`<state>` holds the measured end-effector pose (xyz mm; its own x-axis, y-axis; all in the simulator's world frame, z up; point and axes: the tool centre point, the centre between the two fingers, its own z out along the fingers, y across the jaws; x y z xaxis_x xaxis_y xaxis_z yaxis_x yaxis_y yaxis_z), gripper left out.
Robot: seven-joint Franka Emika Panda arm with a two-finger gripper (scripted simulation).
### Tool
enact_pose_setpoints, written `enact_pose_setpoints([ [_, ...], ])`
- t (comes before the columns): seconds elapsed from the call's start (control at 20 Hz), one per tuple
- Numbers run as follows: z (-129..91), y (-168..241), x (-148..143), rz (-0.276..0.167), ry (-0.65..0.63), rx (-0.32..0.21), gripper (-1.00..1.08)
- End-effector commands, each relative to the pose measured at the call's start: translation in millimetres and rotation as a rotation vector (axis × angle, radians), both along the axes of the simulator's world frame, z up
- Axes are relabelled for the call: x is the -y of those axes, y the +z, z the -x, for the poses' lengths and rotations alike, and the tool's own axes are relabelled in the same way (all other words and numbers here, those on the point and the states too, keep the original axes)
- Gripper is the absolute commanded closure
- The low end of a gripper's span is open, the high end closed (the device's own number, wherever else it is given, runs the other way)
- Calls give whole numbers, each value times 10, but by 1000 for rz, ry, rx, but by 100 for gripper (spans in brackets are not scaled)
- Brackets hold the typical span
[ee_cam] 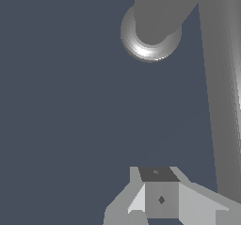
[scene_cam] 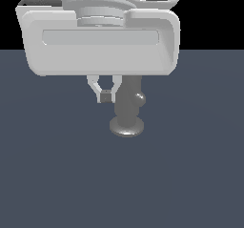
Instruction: Turn on the faucet by rotating a designated handle.
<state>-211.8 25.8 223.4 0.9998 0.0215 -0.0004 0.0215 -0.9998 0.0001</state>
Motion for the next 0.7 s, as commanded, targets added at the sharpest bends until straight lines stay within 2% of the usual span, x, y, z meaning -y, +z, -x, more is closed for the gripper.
enact_pose_setpoints([
  [0.0,-14,-1,77,0,-1,0,108],
  [0.65,-131,-15,675,0,-2,0,108],
])
